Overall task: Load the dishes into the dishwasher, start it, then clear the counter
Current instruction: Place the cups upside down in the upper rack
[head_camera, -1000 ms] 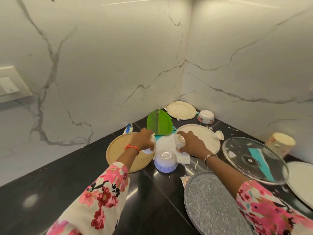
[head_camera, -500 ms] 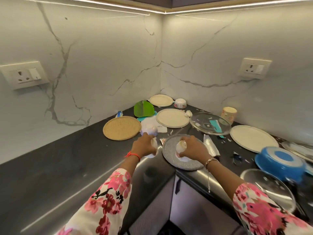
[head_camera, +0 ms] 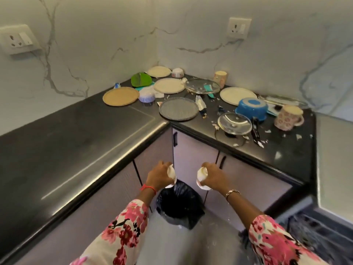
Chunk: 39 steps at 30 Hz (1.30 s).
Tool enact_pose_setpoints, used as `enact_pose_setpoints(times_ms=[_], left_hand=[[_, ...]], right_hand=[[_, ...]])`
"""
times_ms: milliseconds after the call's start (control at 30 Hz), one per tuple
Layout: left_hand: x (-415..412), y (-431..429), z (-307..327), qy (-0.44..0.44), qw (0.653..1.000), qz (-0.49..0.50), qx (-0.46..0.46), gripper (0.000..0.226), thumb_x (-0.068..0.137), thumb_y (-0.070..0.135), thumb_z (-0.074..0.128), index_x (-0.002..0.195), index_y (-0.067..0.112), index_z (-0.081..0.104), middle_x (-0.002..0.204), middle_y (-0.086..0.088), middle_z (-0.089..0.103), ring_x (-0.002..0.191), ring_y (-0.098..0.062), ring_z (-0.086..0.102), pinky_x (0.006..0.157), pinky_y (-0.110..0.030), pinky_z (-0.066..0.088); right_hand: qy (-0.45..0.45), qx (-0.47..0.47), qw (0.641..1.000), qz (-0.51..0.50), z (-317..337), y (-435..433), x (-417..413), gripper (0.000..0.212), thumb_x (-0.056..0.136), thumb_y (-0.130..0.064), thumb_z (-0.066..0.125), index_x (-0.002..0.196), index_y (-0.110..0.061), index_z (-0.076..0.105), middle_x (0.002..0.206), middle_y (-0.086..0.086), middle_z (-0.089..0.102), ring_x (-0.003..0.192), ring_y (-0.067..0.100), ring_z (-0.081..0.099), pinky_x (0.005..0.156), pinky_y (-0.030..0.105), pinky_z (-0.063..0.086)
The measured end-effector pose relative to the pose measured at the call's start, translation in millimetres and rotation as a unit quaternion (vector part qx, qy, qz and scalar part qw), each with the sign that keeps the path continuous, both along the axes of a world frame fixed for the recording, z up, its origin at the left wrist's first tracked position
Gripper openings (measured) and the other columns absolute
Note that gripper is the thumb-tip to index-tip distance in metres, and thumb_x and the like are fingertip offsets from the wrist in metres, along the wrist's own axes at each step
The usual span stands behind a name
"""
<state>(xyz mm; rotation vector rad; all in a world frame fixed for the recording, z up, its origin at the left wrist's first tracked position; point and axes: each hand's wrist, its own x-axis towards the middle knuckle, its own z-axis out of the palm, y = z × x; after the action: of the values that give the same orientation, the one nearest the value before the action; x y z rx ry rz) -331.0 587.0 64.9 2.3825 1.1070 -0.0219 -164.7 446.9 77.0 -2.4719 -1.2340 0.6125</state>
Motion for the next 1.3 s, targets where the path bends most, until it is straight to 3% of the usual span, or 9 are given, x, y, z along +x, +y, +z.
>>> enact_pose_setpoints(times_ms=[167, 333, 633, 933, 1300], left_hand=[[-49, -80, -43, 0.028, 0.998, -0.048, -0.01, 0.069, 0.079, 0.027, 0.068, 0.141, 0.018, 0.039, 0.132, -0.011, 0.041, 0.117, -0.033, 0.049, 0.095, -0.046, 0.046], [-112, -155, -79, 0.04, 0.995, -0.092, -0.018, 0.075, 0.076, 0.03, 0.073, 0.142, 0.02, 0.038, 0.134, -0.008, 0.04, 0.118, -0.031, 0.048, 0.096, -0.043, 0.046], [-182, -265, -99, 0.051, 0.985, -0.161, -0.028, 0.072, 0.077, 0.032, 0.072, 0.14, 0.021, 0.039, 0.137, -0.008, 0.038, 0.118, -0.032, 0.044, 0.092, -0.045, 0.046], [-159, -350, -100, 0.038, 0.961, -0.273, -0.029, 0.071, 0.077, 0.032, 0.073, 0.139, 0.02, 0.041, 0.133, -0.009, 0.042, 0.115, -0.031, 0.048, 0.093, -0.043, 0.049], [-65, -454, -102, 0.019, 0.934, -0.354, -0.038, 0.065, 0.077, 0.029, 0.073, 0.135, 0.018, 0.045, 0.13, -0.008, 0.045, 0.113, -0.03, 0.049, 0.089, -0.044, 0.051]], right_hand=[[0.002, -0.028, 0.998, -0.05, -40, -91, -60, 0.062, 0.075, -0.03, 0.071, 0.13, -0.018, 0.044, 0.125, 0.011, 0.046, 0.113, 0.032, 0.051, 0.091, 0.035, 0.045], [0.015, -0.06, 0.994, -0.095, -71, -178, -136, 0.063, 0.081, -0.03, 0.067, 0.136, -0.018, 0.038, 0.131, 0.01, 0.043, 0.117, 0.031, 0.048, 0.095, 0.034, 0.044], [0.076, -0.067, 0.978, -0.185, -80, -310, -229, 0.06, 0.075, -0.021, 0.073, 0.128, -0.012, 0.047, 0.129, 0.014, 0.047, 0.116, 0.032, 0.051, 0.094, 0.036, 0.045], [0.09, -0.069, 0.95, -0.291, -92, -407, -251, 0.063, 0.076, -0.019, 0.072, 0.133, -0.016, 0.043, 0.135, 0.012, 0.043, 0.122, 0.032, 0.047, 0.096, 0.039, 0.043], [0.079, -0.029, 0.932, -0.353, -103, -512, -188, 0.061, 0.078, -0.024, 0.07, 0.133, -0.017, 0.044, 0.128, 0.012, 0.046, 0.114, 0.033, 0.05, 0.09, 0.041, 0.047]])
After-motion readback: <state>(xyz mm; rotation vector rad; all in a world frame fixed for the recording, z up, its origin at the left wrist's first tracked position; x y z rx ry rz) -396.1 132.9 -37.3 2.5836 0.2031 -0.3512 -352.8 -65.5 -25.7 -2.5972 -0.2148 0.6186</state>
